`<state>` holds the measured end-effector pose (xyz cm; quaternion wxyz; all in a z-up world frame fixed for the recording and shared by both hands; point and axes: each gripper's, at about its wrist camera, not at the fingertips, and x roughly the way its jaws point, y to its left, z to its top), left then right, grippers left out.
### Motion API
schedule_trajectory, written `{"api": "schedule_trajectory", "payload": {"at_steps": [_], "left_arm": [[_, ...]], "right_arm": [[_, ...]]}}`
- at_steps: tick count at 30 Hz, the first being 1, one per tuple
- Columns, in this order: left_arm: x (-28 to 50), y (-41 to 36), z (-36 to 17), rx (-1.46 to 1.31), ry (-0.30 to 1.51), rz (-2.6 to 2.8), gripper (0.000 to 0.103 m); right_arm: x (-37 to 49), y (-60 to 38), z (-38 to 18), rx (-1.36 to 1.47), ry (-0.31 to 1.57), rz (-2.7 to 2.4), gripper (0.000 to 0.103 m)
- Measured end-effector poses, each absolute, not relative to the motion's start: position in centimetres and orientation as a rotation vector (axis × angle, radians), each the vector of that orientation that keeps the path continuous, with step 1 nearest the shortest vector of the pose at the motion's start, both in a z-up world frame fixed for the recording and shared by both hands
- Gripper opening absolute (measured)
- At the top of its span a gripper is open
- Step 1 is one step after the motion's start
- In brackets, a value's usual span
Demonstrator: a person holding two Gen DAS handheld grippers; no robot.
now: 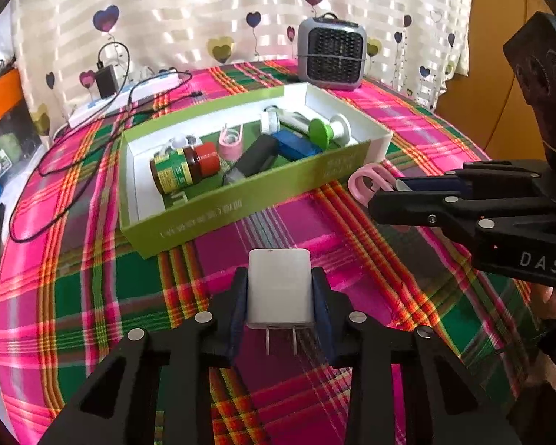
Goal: Organize rigid objects
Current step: 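Lower the charger and pink holder into the box and open both tools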
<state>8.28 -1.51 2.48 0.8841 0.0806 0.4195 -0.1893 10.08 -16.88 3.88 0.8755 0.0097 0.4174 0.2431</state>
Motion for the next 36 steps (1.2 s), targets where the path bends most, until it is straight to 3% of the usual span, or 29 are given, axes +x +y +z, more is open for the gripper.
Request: {"api": "schedule_trajectory", "payload": {"at_steps": [17,36], "left_arm": [[13.2,0.1,6.7,0.066,0.787,-0.37,0.031],[20.1,0.4,4.4,0.012,0.815,-0.284,0.032]], "right_arm": [[14.0,-16.9,6.7,0.012,0.813,0.451,0.018],[20.8,-16.3,4.1,0.015,0.869,0.363,0.018]]}}
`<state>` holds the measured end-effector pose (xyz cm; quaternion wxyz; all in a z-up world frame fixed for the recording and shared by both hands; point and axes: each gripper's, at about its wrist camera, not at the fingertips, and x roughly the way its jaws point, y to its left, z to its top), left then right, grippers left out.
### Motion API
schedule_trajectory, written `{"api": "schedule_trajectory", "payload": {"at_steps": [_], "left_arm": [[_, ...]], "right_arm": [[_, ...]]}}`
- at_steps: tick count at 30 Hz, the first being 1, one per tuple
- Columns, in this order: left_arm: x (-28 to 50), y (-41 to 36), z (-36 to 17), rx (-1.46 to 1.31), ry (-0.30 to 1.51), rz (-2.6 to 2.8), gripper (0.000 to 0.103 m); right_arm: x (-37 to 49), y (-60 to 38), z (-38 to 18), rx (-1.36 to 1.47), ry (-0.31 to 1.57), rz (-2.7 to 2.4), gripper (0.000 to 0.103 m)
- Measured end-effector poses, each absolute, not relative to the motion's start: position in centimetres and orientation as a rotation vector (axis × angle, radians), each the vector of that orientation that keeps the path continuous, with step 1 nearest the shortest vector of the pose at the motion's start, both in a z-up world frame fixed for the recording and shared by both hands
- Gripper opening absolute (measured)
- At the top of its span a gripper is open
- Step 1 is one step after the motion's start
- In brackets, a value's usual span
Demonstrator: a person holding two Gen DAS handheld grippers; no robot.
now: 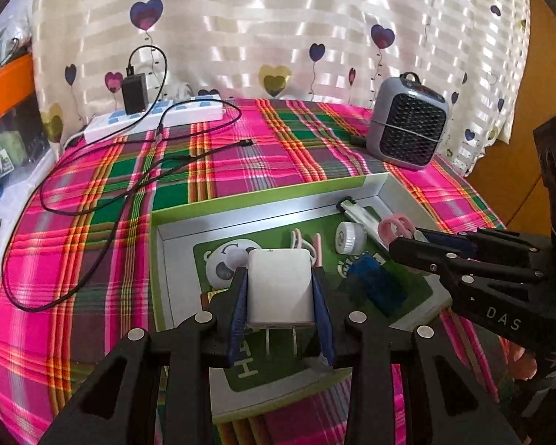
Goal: Organize rigid objects
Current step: 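Lower the charger and pink holder into the box and open both tools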
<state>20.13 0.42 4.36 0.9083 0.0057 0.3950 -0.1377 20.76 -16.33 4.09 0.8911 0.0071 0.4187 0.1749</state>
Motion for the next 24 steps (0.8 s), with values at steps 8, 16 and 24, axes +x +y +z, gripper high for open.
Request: {"api": "schedule_trajectory", "payload": {"at_steps": [8,16,24], "left_arm": [[20.87,0.56,4.22,-0.006,0.815,-0.282,0.032],[21.14,0.38,4.07,0.009,0.823,-0.267,0.033],[20.82,0.28,3.9,-0.005,0.829,-0.264,0.04]], "right_arm": [[21.5,-15.59,3.24,-0.019,0.874,0.34,0.018],[21.46,-15.49,3.14,-0.006,0.866,0.342,0.019],[21.1,-15.96,3.18,0.018,0.85,0.33,0.026]]}}
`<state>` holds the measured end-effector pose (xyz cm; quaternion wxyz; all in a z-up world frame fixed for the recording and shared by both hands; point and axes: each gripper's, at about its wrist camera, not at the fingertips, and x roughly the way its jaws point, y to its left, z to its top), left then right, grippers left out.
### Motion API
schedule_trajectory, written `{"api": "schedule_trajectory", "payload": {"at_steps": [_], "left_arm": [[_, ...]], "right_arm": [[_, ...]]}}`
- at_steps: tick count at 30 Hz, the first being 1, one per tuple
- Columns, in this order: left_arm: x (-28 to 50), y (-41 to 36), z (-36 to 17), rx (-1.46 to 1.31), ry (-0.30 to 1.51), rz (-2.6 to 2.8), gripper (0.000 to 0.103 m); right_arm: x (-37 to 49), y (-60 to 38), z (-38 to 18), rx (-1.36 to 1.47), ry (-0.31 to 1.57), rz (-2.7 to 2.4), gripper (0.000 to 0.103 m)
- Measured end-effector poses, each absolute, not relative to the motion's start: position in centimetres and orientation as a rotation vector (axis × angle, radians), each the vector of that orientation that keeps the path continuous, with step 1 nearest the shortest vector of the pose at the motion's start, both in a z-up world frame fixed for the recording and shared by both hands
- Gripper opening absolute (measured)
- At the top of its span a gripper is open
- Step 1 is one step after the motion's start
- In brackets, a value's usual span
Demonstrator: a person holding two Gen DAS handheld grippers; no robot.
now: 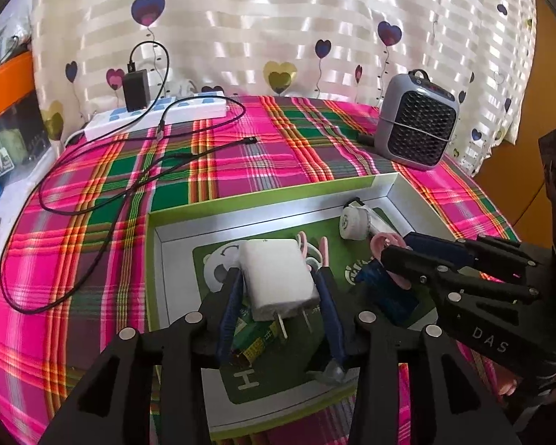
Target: Organize rigid objects
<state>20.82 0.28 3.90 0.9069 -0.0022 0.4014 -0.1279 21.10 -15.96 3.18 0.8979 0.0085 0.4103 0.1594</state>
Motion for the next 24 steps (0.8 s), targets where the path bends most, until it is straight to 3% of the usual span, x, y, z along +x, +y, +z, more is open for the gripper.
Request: {"api": "schedule_trajectory", "payload": {"at_steps": [24], "left_arm": [[11.1,-0.4,5.9,-0.033,0.774,-0.214,0.04]], "right_arm": [[12.3,-16.4,5.2,0.014,0.79,0.295,0.026]]}}
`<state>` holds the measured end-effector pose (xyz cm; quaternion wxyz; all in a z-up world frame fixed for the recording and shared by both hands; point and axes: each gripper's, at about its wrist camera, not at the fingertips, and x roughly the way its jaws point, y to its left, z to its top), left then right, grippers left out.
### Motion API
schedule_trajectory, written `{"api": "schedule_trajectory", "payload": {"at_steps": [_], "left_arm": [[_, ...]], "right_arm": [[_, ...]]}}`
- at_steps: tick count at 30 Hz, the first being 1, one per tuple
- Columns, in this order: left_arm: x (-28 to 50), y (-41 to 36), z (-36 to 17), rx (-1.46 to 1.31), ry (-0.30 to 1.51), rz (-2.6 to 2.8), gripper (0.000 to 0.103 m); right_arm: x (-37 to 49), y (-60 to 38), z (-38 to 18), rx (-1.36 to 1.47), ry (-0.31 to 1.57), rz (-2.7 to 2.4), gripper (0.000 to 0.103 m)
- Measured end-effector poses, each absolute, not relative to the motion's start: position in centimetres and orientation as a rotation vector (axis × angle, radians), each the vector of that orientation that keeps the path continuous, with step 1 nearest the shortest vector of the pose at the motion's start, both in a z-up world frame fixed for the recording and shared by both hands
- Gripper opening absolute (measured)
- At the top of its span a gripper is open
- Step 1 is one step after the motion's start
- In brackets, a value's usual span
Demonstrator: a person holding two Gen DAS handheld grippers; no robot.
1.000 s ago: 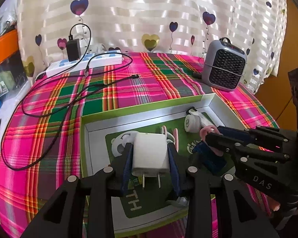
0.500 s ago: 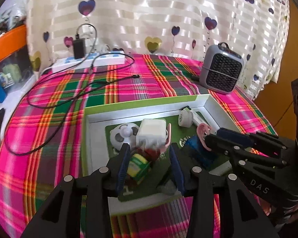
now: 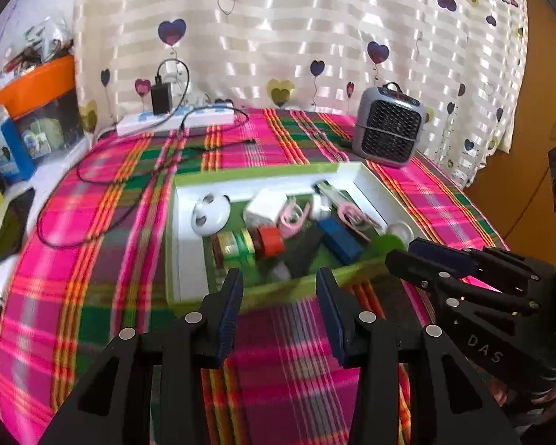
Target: Organize rigid objects
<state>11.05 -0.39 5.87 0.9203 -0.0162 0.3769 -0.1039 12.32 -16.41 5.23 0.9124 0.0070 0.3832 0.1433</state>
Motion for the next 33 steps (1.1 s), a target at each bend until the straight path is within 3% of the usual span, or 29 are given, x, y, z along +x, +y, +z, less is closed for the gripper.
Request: {"api": "schedule_trajectory", "payload": {"at_steps": [18,33], "left_arm": [[8.4,-1.2,1.4,-0.038,0.899,-0.12,0.04],[8.3,-2.5,1.0,0.049,0.887,-0.054,0.04]], "right_arm": [[9.6,-17.3,1.3,0.012,0.913,0.225,0.026],[9.1,-17.5,1.0,0.021,0.892,0.213,0.027]]}}
